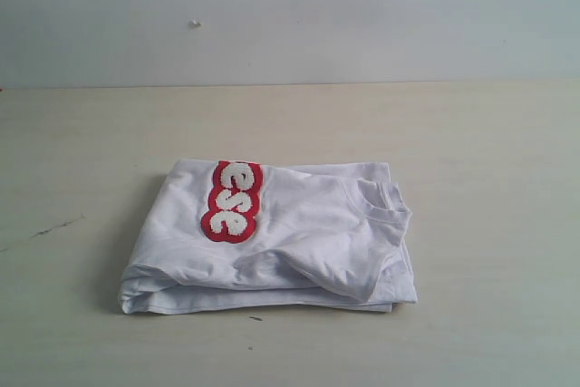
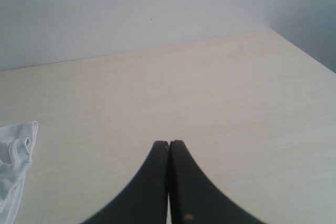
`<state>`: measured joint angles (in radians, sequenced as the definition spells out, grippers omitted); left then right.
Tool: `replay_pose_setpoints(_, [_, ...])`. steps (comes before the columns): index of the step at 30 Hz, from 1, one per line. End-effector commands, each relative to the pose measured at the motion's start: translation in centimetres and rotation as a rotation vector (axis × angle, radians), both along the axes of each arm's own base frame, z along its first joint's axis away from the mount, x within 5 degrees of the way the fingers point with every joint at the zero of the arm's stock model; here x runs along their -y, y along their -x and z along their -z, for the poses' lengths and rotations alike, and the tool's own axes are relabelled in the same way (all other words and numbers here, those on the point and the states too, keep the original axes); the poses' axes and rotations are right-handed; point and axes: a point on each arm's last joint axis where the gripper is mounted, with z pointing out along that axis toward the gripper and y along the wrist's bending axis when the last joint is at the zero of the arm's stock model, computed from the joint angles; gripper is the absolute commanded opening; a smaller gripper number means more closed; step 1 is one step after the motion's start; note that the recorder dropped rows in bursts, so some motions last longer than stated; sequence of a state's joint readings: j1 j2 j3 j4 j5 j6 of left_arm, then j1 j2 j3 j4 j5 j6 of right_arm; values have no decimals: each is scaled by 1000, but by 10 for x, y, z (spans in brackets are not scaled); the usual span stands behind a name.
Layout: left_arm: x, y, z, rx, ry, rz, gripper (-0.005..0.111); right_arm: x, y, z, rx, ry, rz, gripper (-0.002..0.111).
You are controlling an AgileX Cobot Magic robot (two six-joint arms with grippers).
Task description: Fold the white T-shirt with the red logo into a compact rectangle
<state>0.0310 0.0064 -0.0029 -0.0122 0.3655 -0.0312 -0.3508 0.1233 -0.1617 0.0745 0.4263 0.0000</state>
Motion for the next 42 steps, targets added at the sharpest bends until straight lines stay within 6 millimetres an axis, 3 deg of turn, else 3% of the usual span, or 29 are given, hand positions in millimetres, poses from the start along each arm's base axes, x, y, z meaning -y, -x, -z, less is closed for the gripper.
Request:
replay_pose_setpoints(1, [1, 0, -1, 17, 5, 6, 0, 1, -1, 10, 10, 2, 9, 0])
replay_pose_setpoints(13, [1, 0, -1, 17, 5, 6, 0, 3, -4, 41, -8, -4, 17, 0])
replay_pose_setpoints(24, [1, 0, -1, 17, 5, 6, 0, 3, -4, 39, 17, 5, 19, 0])
replay_pose_setpoints(35, [1, 0, -1, 17, 5, 6, 0, -5, -1, 38, 33, 78, -107, 0])
replay_pose_setpoints(42, [1, 0, -1, 17, 5, 6, 0, -5, -1, 38, 40, 25, -93, 0])
